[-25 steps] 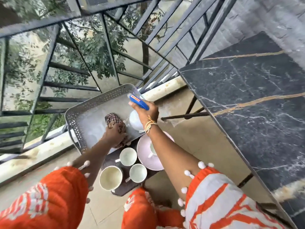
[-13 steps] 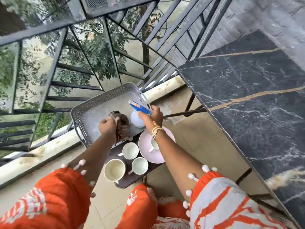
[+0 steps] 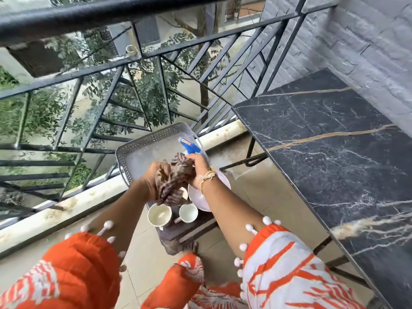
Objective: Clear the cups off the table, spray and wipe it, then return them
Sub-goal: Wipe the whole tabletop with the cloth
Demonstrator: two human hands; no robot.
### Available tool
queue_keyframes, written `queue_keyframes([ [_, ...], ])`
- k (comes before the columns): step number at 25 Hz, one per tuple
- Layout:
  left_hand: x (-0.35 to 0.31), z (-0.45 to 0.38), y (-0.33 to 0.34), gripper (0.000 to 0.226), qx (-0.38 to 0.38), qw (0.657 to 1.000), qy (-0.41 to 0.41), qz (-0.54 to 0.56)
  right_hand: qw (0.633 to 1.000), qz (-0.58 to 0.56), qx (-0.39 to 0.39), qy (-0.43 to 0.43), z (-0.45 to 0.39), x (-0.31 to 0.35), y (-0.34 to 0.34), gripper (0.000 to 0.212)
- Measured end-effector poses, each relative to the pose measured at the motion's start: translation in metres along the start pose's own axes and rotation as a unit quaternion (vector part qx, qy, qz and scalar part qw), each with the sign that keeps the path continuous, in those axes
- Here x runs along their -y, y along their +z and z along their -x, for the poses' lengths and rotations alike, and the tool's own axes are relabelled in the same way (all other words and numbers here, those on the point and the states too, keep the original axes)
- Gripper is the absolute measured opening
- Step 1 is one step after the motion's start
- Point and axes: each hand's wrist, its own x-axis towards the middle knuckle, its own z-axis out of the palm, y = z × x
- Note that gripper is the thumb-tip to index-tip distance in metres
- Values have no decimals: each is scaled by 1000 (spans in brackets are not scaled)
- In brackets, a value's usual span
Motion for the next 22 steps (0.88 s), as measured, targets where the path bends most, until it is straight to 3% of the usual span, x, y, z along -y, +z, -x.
queue_keyframes([
  [2,13,3,4,34,6,1000,11,-20,1000,-10,6,-24,23,14,-7,12],
  [6,34,-7,35,40,-8,994,50,-94,996,-9,79,-28,85,41,-44,23],
  [8,39,-14,65,45,2,992,72,-106,996,5,77,-52,110,53,-72,26],
  [12,45,-31,144,49,-10,986,124,-113,981,97,28,-167,146,86,-131,28],
  [15,41,-48,202,36,-19,976,187,-108,948,190,-74,-245,167,115,-173,46],
  [18,30,-66,256,21,-40,961,240,-128,927,193,-153,-284,183,139,-210,43],
  [22,1,-99,322,30,-58,929,315,-188,904,166,-213,-333,185,184,-241,33],
])
